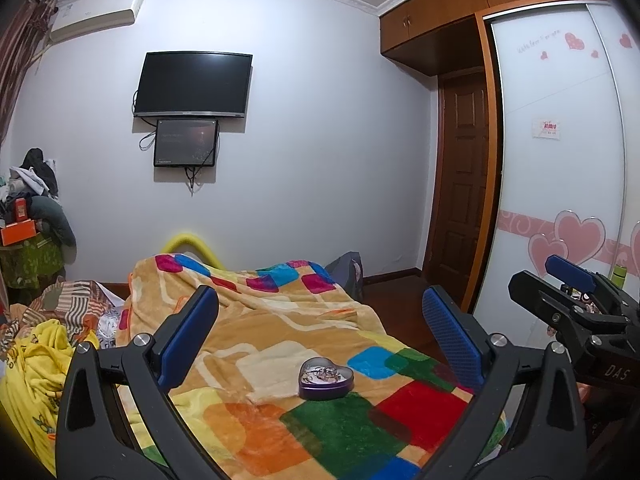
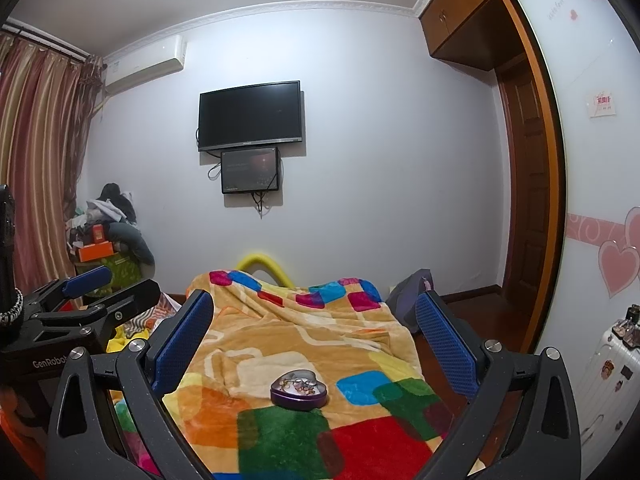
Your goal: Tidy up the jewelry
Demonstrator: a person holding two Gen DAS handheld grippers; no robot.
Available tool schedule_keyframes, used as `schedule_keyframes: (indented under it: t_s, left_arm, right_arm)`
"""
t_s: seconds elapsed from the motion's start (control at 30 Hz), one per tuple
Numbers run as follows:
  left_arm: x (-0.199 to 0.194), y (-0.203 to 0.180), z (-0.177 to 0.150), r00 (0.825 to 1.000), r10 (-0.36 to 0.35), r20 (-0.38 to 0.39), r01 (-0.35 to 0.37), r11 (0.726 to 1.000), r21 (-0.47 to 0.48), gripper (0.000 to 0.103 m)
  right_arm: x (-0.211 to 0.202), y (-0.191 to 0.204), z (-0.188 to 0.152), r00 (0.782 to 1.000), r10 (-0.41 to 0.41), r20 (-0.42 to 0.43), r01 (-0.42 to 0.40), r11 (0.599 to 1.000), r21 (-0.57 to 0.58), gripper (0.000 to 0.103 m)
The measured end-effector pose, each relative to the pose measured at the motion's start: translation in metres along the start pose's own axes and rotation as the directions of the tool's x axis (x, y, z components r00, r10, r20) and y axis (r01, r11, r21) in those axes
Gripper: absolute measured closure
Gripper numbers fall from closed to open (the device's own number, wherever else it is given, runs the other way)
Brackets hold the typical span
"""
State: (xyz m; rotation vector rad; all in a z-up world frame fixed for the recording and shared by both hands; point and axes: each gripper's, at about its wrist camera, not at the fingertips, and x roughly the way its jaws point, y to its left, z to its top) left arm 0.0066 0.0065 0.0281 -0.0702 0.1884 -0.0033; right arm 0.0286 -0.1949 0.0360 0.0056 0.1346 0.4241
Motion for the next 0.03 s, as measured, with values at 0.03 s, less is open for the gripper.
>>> schedule_keyframes:
  t_s: [0.03]
  left_arm:
    - [0.0009, 0.0005, -0.0001, 1.000, -0.001, -0.002, 0.001, 1.000, -0.001, 0.001]
  right_arm:
    - [0.0004, -0.0001, -0.0004, 1.000, 0.000, -0.001, 0.000, 1.000, 0.000, 0.002]
